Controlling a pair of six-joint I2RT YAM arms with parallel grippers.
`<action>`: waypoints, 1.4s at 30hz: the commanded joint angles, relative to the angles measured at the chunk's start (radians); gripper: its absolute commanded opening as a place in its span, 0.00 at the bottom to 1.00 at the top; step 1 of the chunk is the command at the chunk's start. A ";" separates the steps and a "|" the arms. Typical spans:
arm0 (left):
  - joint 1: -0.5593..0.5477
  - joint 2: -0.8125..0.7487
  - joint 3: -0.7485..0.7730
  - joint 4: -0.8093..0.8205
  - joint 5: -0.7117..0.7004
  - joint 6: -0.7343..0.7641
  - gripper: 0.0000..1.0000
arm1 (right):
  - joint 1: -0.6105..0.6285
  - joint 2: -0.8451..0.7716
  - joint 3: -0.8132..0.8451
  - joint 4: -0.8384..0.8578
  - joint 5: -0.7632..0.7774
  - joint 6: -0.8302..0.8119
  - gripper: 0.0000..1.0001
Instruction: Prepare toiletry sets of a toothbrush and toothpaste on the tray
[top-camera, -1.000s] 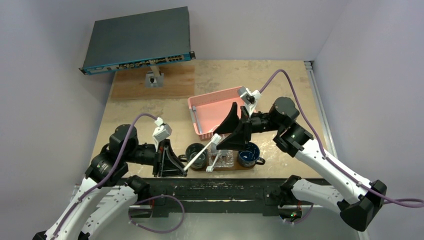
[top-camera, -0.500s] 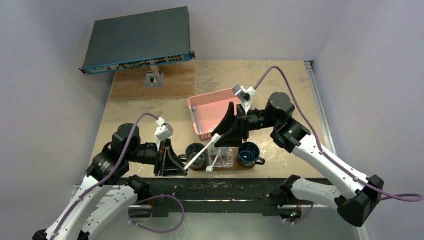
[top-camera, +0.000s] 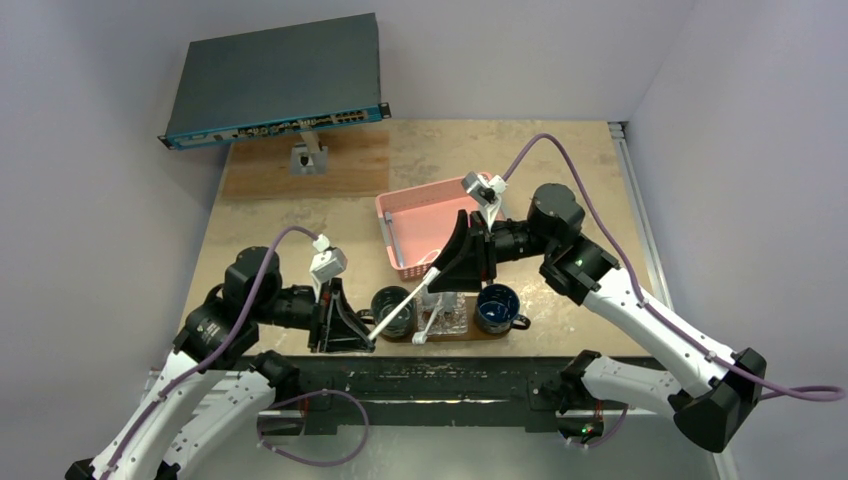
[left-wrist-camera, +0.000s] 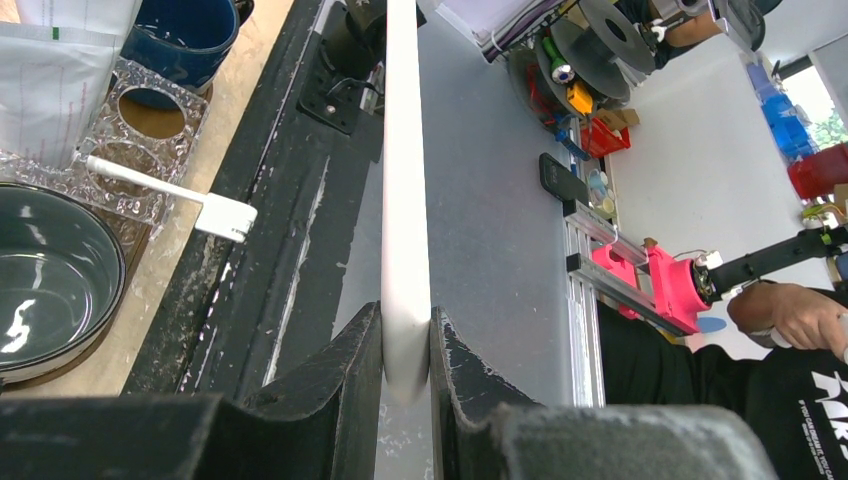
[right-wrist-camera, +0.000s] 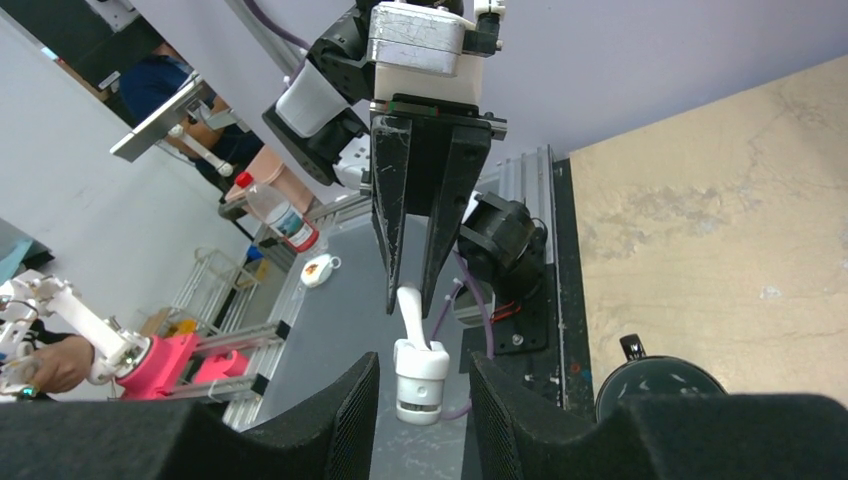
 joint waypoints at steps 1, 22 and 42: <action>0.003 0.010 0.037 0.000 -0.006 0.030 0.00 | -0.003 -0.018 0.032 0.017 -0.023 -0.010 0.40; 0.003 0.021 0.041 -0.005 -0.026 0.033 0.00 | 0.007 -0.004 0.008 0.057 -0.032 0.019 0.06; 0.003 0.015 0.079 0.015 -0.254 0.001 0.65 | 0.016 -0.119 0.044 -0.279 0.134 -0.116 0.00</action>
